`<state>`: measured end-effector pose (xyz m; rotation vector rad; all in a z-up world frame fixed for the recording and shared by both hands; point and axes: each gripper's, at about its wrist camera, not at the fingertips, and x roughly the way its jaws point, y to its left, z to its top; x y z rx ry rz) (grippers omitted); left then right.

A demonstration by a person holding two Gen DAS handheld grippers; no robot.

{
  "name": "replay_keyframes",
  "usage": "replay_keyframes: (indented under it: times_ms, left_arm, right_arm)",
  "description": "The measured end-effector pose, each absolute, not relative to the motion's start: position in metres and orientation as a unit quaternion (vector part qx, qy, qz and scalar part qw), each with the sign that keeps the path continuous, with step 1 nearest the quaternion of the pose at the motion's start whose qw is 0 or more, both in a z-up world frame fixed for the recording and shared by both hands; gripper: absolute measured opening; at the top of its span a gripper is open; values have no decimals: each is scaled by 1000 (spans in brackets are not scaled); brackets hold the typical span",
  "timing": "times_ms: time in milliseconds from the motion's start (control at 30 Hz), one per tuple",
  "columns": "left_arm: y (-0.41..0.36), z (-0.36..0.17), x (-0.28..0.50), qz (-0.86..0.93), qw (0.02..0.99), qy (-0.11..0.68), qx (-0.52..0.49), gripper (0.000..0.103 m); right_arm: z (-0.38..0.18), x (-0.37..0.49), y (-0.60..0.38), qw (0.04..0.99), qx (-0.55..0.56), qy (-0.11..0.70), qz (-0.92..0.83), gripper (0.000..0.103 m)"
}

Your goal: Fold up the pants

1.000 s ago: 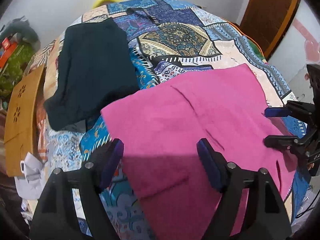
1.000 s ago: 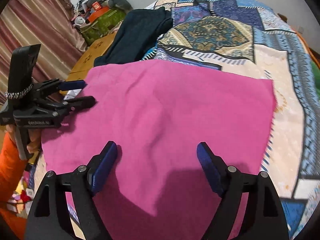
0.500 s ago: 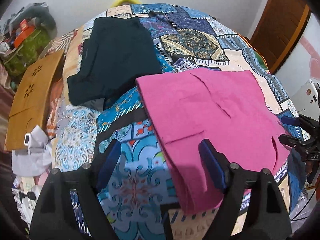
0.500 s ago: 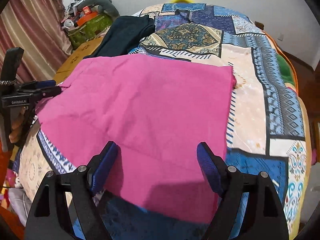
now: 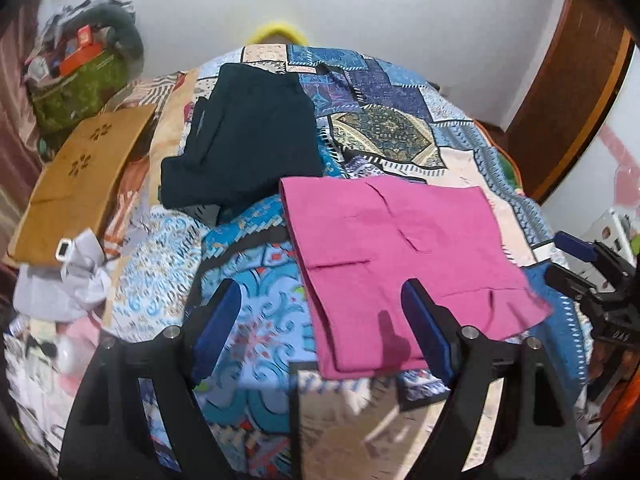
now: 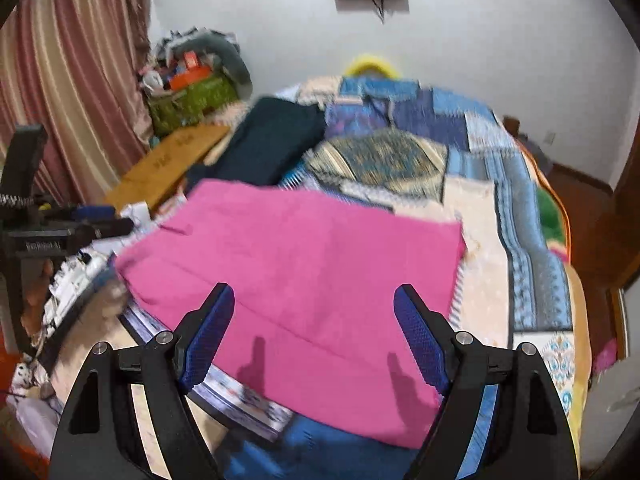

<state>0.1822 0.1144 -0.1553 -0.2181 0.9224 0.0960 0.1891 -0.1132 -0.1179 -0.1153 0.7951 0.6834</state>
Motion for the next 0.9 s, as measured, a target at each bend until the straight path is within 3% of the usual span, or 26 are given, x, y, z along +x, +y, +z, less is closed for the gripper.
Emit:
replay_keyframes:
  times_ms: [367, 833, 867, 900]
  left_arm:
    - [94, -173, 158, -6, 861, 475, -182, 82]
    - [107, -194, 178, -81, 798, 481, -353, 80]
    - [109, -195, 182, -81, 797, 479, -359, 78]
    - [111, -195, 186, -77, 796, 478, -364, 70]
  right_arm:
    - [-158, 177, -74, 843, -108, 407, 335, 79]
    - [-164, 171, -78, 837, -84, 418, 342, 79]
    - [-164, 171, -78, 837, -82, 419, 342, 79]
    - [-164, 171, -78, 836, -81, 420, 343, 79]
